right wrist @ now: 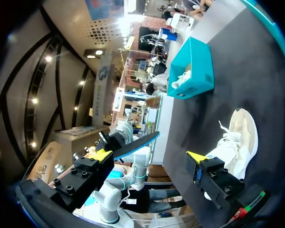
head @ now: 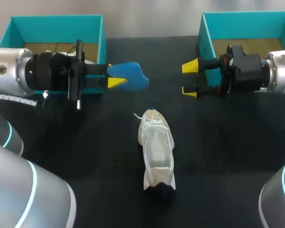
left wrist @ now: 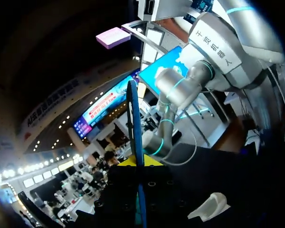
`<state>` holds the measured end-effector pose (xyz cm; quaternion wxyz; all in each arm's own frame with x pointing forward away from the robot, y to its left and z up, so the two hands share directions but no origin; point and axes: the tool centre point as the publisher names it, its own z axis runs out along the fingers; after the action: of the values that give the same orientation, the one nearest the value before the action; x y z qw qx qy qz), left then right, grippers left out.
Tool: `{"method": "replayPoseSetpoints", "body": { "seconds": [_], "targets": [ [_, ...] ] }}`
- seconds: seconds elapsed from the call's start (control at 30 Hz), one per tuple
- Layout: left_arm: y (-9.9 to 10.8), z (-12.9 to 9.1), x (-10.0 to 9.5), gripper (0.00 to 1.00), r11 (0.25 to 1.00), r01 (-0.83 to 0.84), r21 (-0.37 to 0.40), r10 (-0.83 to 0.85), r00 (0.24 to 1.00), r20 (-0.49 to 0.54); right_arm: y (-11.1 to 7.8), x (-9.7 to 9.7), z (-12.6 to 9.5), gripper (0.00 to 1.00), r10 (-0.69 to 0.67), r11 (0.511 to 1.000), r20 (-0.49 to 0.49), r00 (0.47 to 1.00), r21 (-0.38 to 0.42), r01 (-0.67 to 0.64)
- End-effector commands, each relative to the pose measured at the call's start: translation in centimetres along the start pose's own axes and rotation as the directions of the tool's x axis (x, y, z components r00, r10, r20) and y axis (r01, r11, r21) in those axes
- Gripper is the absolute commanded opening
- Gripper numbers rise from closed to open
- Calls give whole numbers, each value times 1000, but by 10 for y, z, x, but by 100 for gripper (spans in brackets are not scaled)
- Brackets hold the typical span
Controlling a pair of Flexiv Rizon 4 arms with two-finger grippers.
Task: Take the shoe out of the shoebox, open the shoe tongue, remove and reinsert the insole, then place the shoe into the shoebox
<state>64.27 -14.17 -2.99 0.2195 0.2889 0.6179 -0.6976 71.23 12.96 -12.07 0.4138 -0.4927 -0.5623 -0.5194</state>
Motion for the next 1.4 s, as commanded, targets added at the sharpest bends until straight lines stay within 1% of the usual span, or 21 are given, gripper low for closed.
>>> {"method": "replayPoseSetpoints", "body": {
  "seconds": [0.03, 0.43, 0.47, 0.5, 0.53, 0.57, 0.6, 0.63, 0.67, 0.7, 0.73, 0.77, 0.8, 0.83, 0.87, 0.93, 0.97, 1.03, 1.07, 1.4],
  "targets": [
    [3, 5, -3, 0, 977, -210, -39, 210, 978, 1, 1, 0, 3, 100, 1, 1000, 1, 1000, 0, -1],
    [3, 5, -3, 0, 977, -210, -39, 210, 978, 1, 1, 0, 3, 100, 1, 1000, 1, 1000, 0, -1],
    [8, 5, -2, 0, 964, -265, -16, 265, 964, -3, 1, 0, 3, 100, 1, 1000, 1, 1000, 0, -1],
    [13, 6, 1, 0, 954, -300, -16, 300, 954, -13, 1, 0, 3, 100, 1, 1000, 1, 1000, 0, -1],
    [16, 7, 2, 0, 940, -340, 13, 340, 940, -26, 1, 0, 3, 100, 1, 1000, 1, 1000, 0, -1],
    [19, 7, 4, 0, 930, -367, 11, 367, 930, -25, 1, 0, 3, 100, 1, 1000, 1, 1000, 0, -1],
    [23, 7, 4, 0, 907, -421, 3, 421, 906, -46, 1, 0, 3, 100, 1, 1000, 1, 1000, 0, -1],
    [26, 7, 6, 0, 888, -459, 16, 459, 888, -16, 1, 0, 3, 100, 1, 1000, 1, 1000, 0, -1],
    [30, 5, 6, 0, 882, -472, 12, 472, 881, -18, 1, 0, 3, 100, 1, 1000, 1, 1000, 0, -1],
    [35, 5, 7, 0, 855, -519, 4, 519, 854, -37, 1, 0, 3, 100, 1, 1000, 1, 1000, 0, -1],
    [39, 4, 9, 0, 841, -540, 1, 540, 841, -24, 1, 0, 3, 100, 1, 1000, 1, 1000, 0, -1],
    [44, 3, 10, 0, 829, -559, 1, 558, 829, -31, 1, 0, 3, 100, 1, 1000, 1, 1000, 0, -1],
    [49, 4, 12, 0, 821, -571, -1, 570, 820, -60, 1, 0, 3, 100, 1, 1000, 1, 1000, 0, -1],
    [53, 4, 13, 0, 817, -576, -11, 574, 816, -65, 1, 0, 3, 100, 1, 1000, 1, 1000, 0, -1],
    [57, 4, 14, 0, 811, -585, -5, 584, 810, -55, 1, 0, 3, 100, 1, 1000, 1, 1000, 0, -1],
    [61, 4, 16, 0, 777, -629, -22, 627, 777, -58, 1, 0, 3, 100, 1, 1000, 1, 1000, 0, -1],
    [62, 4, 16, 0, 759, -650, -29, 649, 760, -41, 1, 0, 3, 100, 1, 1000, 1, 1000, 0, -1],
    [66, 4, 20, 0, 707, -706, -37, 705, 708, -40, 1, 0, 3, 100, 1, 1000, 1, 1000, 0, -1],
    [70, 4, 21, 0, 705, -708, -46, 705, 706, -61, 1, 0, 3, 100, 1, 1000, 1, 1000, 0, -1],
    [70, 4, 21, 0, 705, -708, -46, 705, 706, -61, 1, 0, 3, 100, 1, 1000, 1, 1000, 0, -1]
  ]
}}
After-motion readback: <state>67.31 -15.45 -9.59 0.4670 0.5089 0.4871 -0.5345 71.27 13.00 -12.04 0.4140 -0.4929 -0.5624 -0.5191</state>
